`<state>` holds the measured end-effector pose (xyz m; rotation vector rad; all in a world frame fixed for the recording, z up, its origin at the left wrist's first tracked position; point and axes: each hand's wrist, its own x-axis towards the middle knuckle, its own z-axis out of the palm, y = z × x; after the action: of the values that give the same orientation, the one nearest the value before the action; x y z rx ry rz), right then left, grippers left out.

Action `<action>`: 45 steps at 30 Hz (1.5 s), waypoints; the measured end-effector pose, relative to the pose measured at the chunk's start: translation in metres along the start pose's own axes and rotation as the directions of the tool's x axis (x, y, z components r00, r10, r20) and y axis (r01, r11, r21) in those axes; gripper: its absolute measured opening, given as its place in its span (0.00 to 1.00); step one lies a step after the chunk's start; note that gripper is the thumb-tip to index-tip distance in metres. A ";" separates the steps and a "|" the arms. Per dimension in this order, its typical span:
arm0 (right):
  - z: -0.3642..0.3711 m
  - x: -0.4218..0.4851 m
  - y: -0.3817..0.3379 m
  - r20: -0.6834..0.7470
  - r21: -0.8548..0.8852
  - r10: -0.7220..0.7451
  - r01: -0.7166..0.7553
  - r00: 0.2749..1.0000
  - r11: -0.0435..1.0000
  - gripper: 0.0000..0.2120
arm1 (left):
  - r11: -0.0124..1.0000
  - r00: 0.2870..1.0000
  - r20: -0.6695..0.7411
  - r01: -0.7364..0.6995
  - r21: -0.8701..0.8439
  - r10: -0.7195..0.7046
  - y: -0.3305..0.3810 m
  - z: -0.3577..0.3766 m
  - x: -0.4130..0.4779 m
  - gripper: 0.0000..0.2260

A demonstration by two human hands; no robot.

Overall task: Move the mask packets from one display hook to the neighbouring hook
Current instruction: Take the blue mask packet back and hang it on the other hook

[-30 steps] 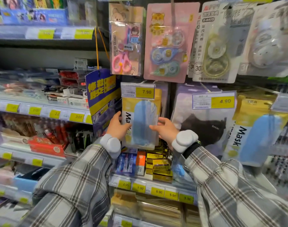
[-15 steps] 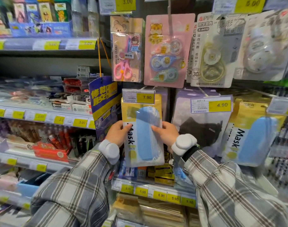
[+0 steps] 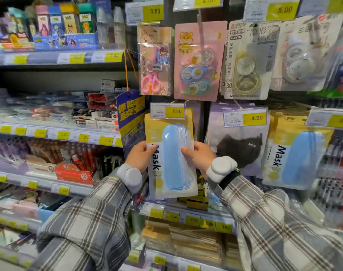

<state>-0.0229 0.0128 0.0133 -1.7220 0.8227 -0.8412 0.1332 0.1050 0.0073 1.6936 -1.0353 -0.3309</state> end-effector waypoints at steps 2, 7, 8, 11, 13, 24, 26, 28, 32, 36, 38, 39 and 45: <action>0.000 -0.008 0.002 -0.005 0.015 0.003 -0.003 1.000 1.000 0.16 | 1.000 1.000 -0.004 0.001 -0.002 -0.001 0.000 0.001 -0.010 0.10; -0.002 -0.015 0.008 0.015 -0.011 -0.004 0.004 1.000 1.000 0.16 | 0.999 1.000 -0.009 0.027 -0.044 -0.027 -0.001 0.002 -0.025 0.13; -0.003 -0.019 0.008 0.021 -0.018 -0.004 0.004 1.000 1.000 0.15 | 0.998 1.000 0.001 0.030 -0.053 -0.030 -0.002 0.003 -0.028 0.13; -0.010 -0.027 0.013 0.019 -0.033 -0.010 0.010 1.000 0.999 0.15 | 0.998 0.999 0.034 0.037 -0.055 -0.035 -0.003 0.009 -0.035 0.12; -0.017 -0.033 0.017 0.008 0.004 0.007 -0.007 1.000 1.000 0.15 | 0.997 0.998 0.061 0.031 -0.067 -0.027 -0.002 0.015 -0.040 0.11; -0.078 -0.055 0.041 -0.060 0.048 0.088 -0.085 0.994 0.995 0.11 | 0.997 0.985 0.171 -0.021 -0.071 0.033 0.019 0.075 -0.052 0.08; -0.094 -0.060 0.041 -0.073 0.061 0.091 -0.086 0.993 0.994 0.09 | 0.996 0.978 0.201 -0.033 -0.089 0.050 0.027 0.088 -0.052 0.11; -0.109 -0.065 0.042 -0.102 0.076 0.085 -0.078 0.991 0.994 0.07 | 0.997 0.967 0.245 -0.051 -0.055 0.063 0.033 0.100 -0.053 0.13; -0.141 -0.074 0.045 -0.148 0.025 0.097 -0.094 0.984 0.995 0.23 | 0.994 0.927 0.362 -0.076 -0.076 0.099 0.042 0.129 -0.060 0.10; -0.171 -0.083 0.050 -0.190 0.011 0.087 -0.086 0.978 0.996 0.16 | 0.989 0.910 0.395 -0.089 -0.115 0.128 0.052 0.157 -0.065 0.05; -0.185 -0.089 0.050 -0.206 0.039 0.082 -0.076 0.975 0.996 0.17 | 0.985 0.888 0.438 -0.082 -0.151 0.141 0.059 0.169 -0.067 0.06; -0.195 -0.090 0.052 -0.210 0.056 0.078 -0.068 0.975 0.996 0.13 | 0.984 0.875 0.459 -0.094 -0.152 0.154 0.063 0.176 -0.068 0.06; -0.244 -0.106 0.054 -0.227 0.214 0.042 0.008 0.973 0.977 0.07 | 0.957 0.899 0.355 -0.181 -0.228 0.255 0.100 0.194 -0.058 0.07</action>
<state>-0.2904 -0.0303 0.0058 -1.4439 0.8656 -1.0924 -0.0758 0.0207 0.0043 1.3508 -1.4207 -0.6093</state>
